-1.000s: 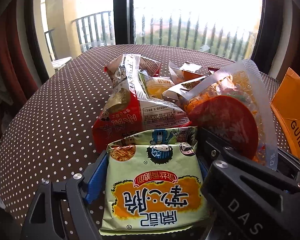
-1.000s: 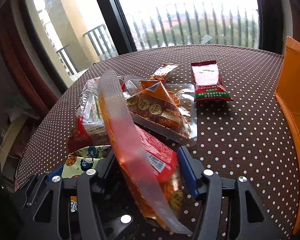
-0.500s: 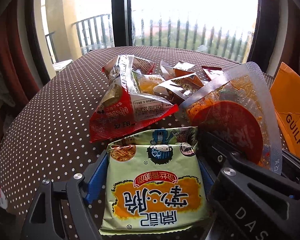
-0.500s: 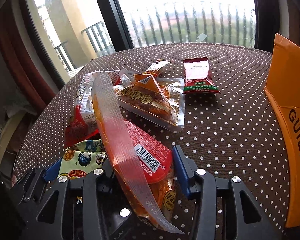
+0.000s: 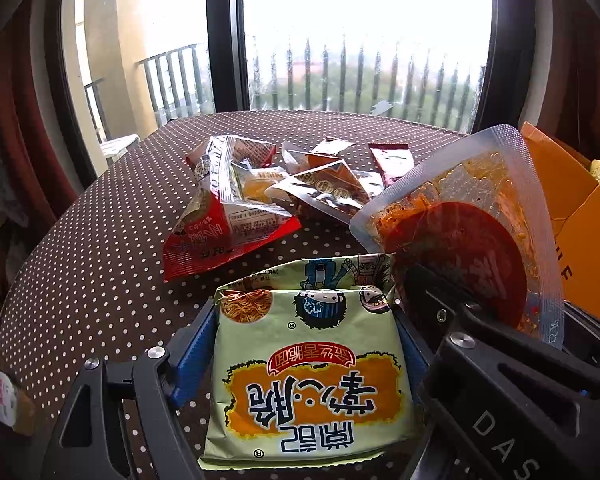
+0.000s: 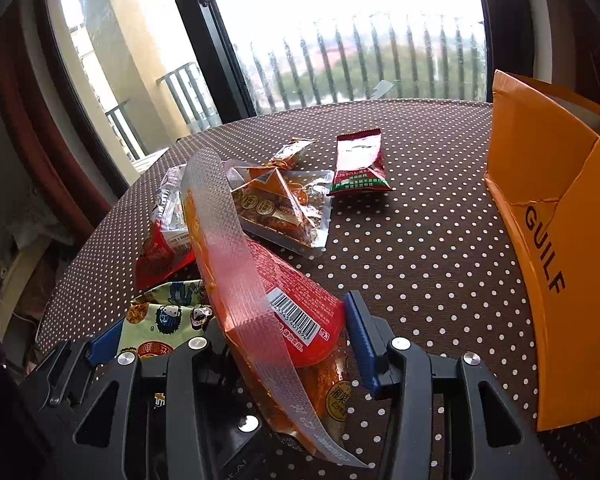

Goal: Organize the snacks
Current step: 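Lift both held packets and carry them toward the box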

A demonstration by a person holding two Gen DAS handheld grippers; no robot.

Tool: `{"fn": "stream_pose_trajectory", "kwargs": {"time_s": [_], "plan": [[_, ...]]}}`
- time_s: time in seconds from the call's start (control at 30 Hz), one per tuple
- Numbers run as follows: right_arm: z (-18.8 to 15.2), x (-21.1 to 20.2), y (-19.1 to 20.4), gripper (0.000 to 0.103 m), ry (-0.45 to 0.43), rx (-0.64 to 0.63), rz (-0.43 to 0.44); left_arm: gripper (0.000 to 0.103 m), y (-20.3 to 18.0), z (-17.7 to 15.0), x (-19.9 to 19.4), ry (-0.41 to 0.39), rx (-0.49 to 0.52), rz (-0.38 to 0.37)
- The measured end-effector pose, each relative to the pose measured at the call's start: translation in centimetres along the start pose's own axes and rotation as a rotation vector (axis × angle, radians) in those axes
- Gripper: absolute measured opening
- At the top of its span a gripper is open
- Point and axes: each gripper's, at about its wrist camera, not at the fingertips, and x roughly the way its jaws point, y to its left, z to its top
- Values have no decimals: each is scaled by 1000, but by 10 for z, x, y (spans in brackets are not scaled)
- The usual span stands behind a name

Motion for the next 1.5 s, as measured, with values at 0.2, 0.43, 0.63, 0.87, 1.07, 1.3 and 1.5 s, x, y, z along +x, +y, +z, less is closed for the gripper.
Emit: {"fn": "stream_pose_trajectory", "kwargs": {"time_s": [0.2, 0.43, 0.63, 0.87, 1.07, 1.3, 1.5], "plan": [[2, -18, -7, 50, -27, 13, -2, 81, -9, 6, -18, -30, 17, -5], [16, -47, -8, 50, -96, 12, -3, 81, -19, 23, -47, -101, 29, -7], [25, -68, -9, 50, -147, 19, -6, 81, -31, 37, -66, -142, 44, -15], [36, -88, -11, 50, -202, 17, -12, 81, -45, 54, -91, -201, 54, -26], [48, -101, -15, 50, -226, 19, -15, 81, -58, 66, -108, -237, 66, -37], [58, -124, -30, 50, -277, 22, -31, 81, -78, 73, -125, -275, 82, -66], [66, -137, -48, 50, -304, 24, -52, 81, -100, 81, -130, -302, 98, -97]]}}
